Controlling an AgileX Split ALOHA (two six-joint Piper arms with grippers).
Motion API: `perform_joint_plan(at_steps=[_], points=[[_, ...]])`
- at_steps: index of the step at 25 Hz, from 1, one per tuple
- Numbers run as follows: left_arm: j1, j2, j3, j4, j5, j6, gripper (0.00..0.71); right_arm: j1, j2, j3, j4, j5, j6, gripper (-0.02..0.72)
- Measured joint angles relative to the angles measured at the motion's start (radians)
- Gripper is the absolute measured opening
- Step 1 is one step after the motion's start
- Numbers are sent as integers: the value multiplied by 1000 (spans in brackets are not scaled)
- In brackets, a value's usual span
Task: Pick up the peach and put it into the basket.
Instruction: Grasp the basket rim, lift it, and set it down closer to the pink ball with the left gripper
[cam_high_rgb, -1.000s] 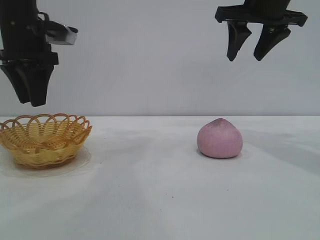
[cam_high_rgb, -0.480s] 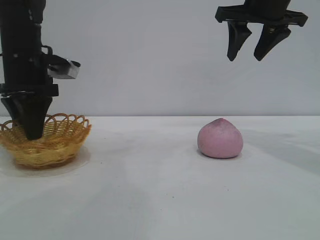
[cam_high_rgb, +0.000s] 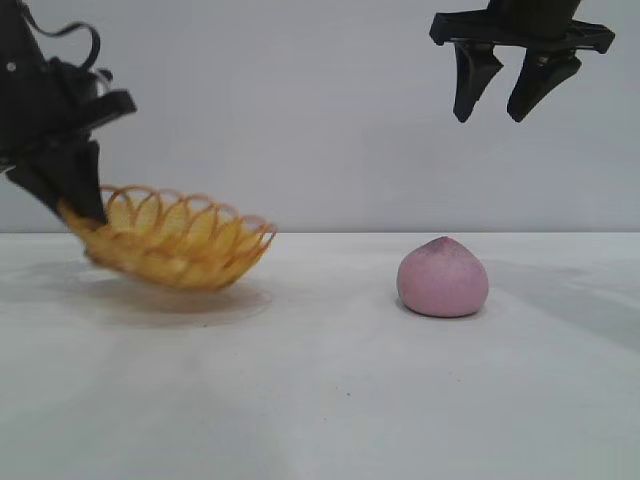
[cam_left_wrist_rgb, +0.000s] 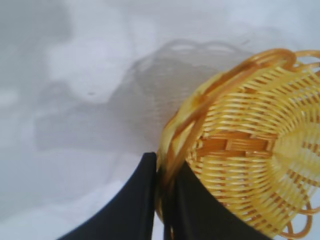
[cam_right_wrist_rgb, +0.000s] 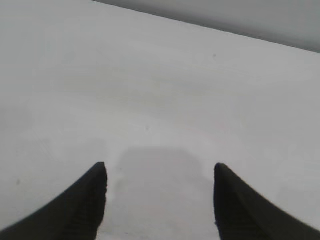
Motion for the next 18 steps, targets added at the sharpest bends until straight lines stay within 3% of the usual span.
perform_joint_plan(at_steps=[4,6,11,18], points=[[-21,-50,162,-315,-121,113,0,0,0,0,2,0,0,396],[-37,-50,235,-400,-160,146,0,0,0,0,6,0,0,396],[-88,-50,344,-511,-236,183,0,0,0,0,10,2,0,396],[-149,-50,359,-571,-296,180,0,0,0,0,12,2,0,396]])
